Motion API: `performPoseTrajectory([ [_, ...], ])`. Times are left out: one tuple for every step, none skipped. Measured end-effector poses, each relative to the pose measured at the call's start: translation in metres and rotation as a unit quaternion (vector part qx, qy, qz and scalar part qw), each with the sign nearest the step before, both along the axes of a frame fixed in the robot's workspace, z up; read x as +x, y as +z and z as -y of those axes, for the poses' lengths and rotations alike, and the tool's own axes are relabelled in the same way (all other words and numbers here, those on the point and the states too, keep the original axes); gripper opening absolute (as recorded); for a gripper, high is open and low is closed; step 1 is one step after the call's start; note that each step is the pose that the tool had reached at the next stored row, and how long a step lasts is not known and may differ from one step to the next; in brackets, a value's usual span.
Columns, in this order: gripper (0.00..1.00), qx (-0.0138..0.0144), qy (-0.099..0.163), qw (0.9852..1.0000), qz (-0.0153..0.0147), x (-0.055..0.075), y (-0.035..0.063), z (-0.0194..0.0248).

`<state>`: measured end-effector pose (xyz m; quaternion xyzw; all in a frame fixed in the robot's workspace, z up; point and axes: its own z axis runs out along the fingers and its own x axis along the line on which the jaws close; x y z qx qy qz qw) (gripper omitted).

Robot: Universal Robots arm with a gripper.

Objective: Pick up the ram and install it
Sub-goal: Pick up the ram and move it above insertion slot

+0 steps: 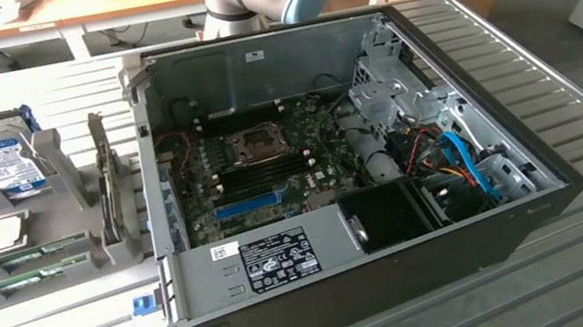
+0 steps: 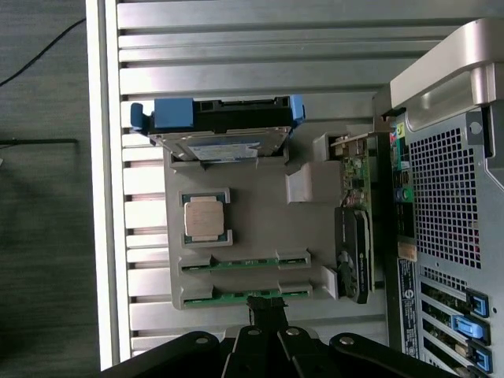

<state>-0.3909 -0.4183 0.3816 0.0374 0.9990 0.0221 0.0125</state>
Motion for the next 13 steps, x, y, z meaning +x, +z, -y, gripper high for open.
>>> performPoseTrajectory([
  [0.11,0.0,0.0,1.0,0.0,0.0,0.0,0.0],
  [0.11,0.0,0.0,1.0,0.0,0.0,0.0,0.0],
  [0.11,0.0,0.0,1.0,0.0,0.0,0.0,0.0],
  [0.11,0.0,0.0,1.0,0.0,0.0,0.0,0.0],
  [0.11,0.0,0.001,1.0,0.0,0.0,0.0,0.0],
  [0.11,0.0,0.003,1.0,0.0,0.0,0.0,0.0],
  [0.11,0.0,0.006,1.0,0.0,0.0,0.0,0.0],
  [0.11,0.0,0.008,1.0,0.0,0.0,0.0001,0.0],
  [0.11,0.0,0.011,0.9999,0.0,0.0,0.0,0.0],
  [0.11,0.0,0.014,0.9999,0.0,0.0,0.0,0.0],
  [0.11,0.0,0.018,0.9998,0.0,0.0,0.0,0.0],
  [0.11,0.0,0.023,0.9997,0.0,0.0,0.0,0.0],
  [0.11,0.0,0.028,0.9996,0.0,0.0,0.0,0.0],
])
